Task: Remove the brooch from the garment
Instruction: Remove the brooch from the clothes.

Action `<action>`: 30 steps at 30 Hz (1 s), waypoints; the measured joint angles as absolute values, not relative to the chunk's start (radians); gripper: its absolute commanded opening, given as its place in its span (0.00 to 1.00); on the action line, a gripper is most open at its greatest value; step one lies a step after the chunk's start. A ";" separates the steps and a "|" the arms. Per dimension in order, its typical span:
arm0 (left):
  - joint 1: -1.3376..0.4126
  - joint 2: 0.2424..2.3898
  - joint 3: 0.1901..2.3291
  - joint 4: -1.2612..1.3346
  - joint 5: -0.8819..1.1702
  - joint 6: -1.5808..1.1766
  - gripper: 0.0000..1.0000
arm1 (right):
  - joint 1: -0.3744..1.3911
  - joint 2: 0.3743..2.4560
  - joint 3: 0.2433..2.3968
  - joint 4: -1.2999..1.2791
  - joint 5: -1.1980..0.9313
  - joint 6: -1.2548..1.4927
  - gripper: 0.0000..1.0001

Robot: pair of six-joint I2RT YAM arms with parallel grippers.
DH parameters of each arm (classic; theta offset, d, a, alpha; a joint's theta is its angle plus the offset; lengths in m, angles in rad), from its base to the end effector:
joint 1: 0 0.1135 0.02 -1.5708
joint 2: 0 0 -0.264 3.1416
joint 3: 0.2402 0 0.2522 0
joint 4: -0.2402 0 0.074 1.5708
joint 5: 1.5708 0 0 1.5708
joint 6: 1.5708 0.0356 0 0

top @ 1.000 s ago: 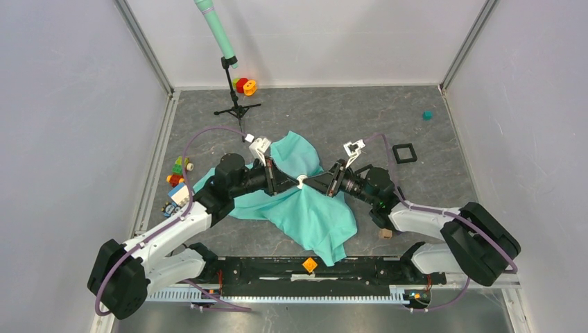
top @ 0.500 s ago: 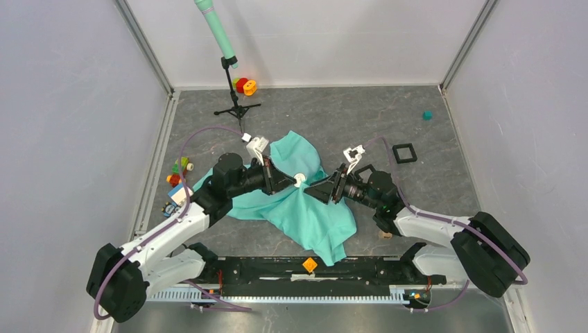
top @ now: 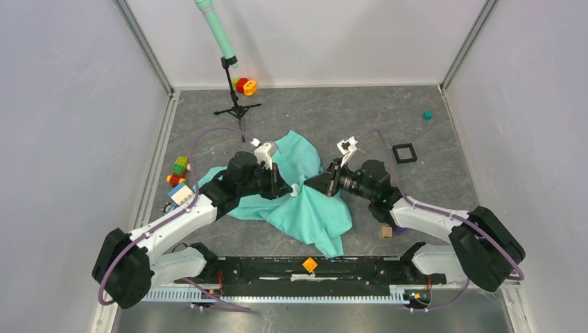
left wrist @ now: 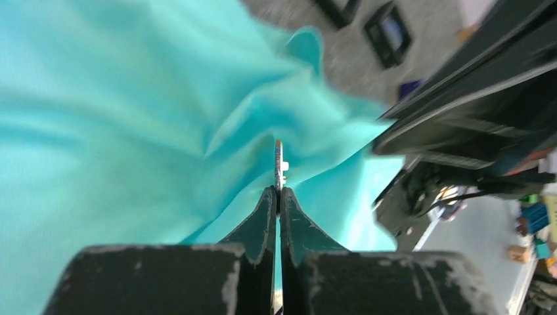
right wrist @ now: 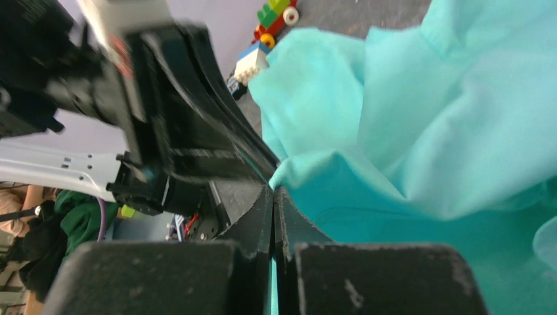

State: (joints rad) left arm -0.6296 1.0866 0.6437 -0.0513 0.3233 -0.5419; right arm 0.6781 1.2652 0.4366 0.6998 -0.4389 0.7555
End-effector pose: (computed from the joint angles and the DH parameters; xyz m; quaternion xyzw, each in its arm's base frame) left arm 0.1865 -0.1499 0.2453 0.1196 0.8430 -0.3949 0.3452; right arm 0.1896 0.1722 0.2116 -0.1152 0.7381 0.5466 0.3783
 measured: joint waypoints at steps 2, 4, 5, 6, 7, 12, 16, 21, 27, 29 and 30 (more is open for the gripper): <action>-0.642 1.114 0.651 -0.126 0.297 -0.516 0.02 | 0.666 1.266 0.472 0.686 -0.440 0.748 0.01; -0.647 1.145 0.677 -0.212 0.279 -0.491 0.02 | 0.649 1.266 0.495 0.678 -0.440 0.738 0.07; -0.648 1.155 0.689 -0.238 0.271 -0.485 0.02 | 0.639 1.266 0.503 0.669 -0.440 0.731 0.09; -0.648 1.161 0.699 -0.262 0.268 -0.482 0.02 | 0.630 1.266 0.505 0.659 -0.439 0.724 0.13; -0.648 1.162 0.706 -0.277 0.269 -0.481 0.02 | 0.619 1.262 0.506 0.637 -0.435 0.712 0.19; -0.644 1.122 0.727 -0.348 0.271 -0.483 0.02 | 0.593 1.200 0.502 0.473 -0.377 0.632 0.64; -0.585 1.035 0.727 -0.370 0.297 -0.488 0.02 | 0.589 1.100 0.466 0.401 -0.335 0.563 0.84; -0.505 0.998 0.710 -0.266 0.431 -0.547 0.02 | 0.589 1.070 0.421 0.416 -0.377 0.546 0.78; -0.500 0.991 0.627 -0.033 0.612 -0.673 0.02 | 0.600 1.071 0.341 0.605 -0.498 0.639 0.68; -0.500 0.976 0.599 0.036 0.640 -0.712 0.03 | 0.618 1.077 0.338 0.667 -0.514 0.668 0.66; -0.500 0.970 0.591 0.060 0.649 -0.725 0.02 | 0.633 1.084 0.338 0.704 -0.520 0.680 0.65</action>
